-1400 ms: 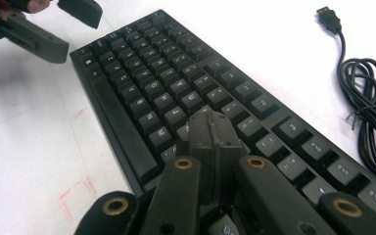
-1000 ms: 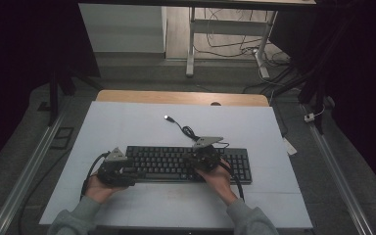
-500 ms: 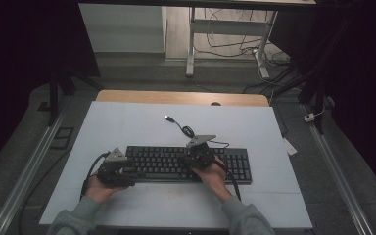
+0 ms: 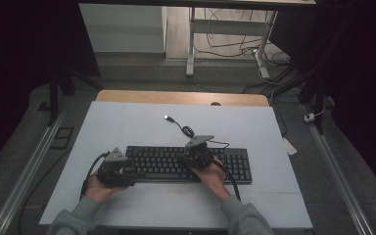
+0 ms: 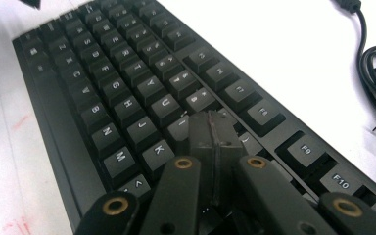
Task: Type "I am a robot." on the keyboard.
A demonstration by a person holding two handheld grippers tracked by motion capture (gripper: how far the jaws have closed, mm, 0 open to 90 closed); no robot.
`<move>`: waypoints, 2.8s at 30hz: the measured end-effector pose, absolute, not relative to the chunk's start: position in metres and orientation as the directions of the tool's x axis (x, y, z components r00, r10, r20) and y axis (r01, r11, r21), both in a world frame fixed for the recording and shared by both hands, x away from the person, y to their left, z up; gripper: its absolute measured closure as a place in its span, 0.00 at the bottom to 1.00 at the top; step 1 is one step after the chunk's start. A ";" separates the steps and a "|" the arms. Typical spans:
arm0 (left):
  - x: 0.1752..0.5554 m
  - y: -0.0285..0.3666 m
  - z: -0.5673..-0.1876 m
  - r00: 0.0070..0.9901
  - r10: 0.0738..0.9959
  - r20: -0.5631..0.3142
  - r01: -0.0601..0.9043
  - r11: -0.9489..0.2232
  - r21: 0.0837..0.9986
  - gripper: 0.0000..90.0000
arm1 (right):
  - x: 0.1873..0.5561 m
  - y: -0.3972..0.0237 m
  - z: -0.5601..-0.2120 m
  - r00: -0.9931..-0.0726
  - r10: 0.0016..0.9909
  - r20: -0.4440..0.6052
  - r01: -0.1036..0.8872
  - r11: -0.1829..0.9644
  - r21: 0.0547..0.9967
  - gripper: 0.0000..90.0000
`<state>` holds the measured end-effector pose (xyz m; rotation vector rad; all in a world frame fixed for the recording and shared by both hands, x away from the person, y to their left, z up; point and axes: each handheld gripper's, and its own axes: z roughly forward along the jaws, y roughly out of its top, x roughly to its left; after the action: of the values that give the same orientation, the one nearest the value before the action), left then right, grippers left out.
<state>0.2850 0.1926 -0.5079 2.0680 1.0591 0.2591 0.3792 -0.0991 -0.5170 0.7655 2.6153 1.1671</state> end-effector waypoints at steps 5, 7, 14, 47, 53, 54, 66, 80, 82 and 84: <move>0.285 0.193 -0.508 0.633 0.758 -0.158 0.596 -0.347 0.724 0.35 | 0.376 -0.099 -0.515 -0.852 0.523 0.024 0.364 0.558 0.746 1.00; 0.285 0.193 -0.507 0.629 0.761 -0.161 0.598 -0.341 0.725 0.35 | 0.375 -0.100 -0.512 -0.854 0.520 0.029 0.357 0.543 0.760 1.00; 0.285 0.196 -0.507 0.625 0.763 -0.163 0.598 -0.334 0.729 0.35 | 0.367 -0.108 -0.503 -0.854 0.519 0.042 0.348 0.509 0.787 1.00; 0.288 0.197 -0.508 0.618 0.768 -0.165 0.603 -0.329 0.727 0.35 | 0.338 -0.157 -0.497 -0.847 0.526 0.077 0.361 0.462 0.810 0.56; 0.289 0.197 -0.509 0.617 0.769 -0.168 0.605 -0.327 0.726 0.35 | 0.339 -0.149 -0.493 -0.857 0.508 0.085 0.350 0.454 0.820 0.57; 0.289 0.197 -0.509 0.616 0.769 -0.168 0.605 -0.326 0.726 0.35 | 0.339 -0.148 -0.493 -0.860 0.504 0.083 0.347 0.456 0.820 0.57; 0.288 0.197 -0.508 0.618 0.768 -0.166 0.604 -0.329 0.726 0.35 | 0.341 -0.131 -0.486 -0.870 0.487 0.079 0.328 0.451 0.830 0.58; 0.289 0.198 -0.509 0.616 0.770 -0.167 0.605 -0.327 0.726 0.35 | 0.343 -0.104 -0.485 -0.893 0.443 0.078 0.311 0.484 0.818 0.65; 0.289 0.198 -0.509 0.615 0.770 -0.167 0.605 -0.326 0.726 0.35 | 0.343 -0.098 -0.486 -0.897 0.434 0.082 0.310 0.485 0.818 0.69; 0.289 0.198 -0.509 0.615 0.770 -0.167 0.605 -0.326 0.726 0.35 | 0.344 -0.094 -0.487 -0.901 0.425 0.083 0.308 0.494 0.813 0.75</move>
<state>0.2886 0.1977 -0.5088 2.0486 1.0800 0.2657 0.3441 -0.0938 -0.4866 0.6421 2.6019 1.3758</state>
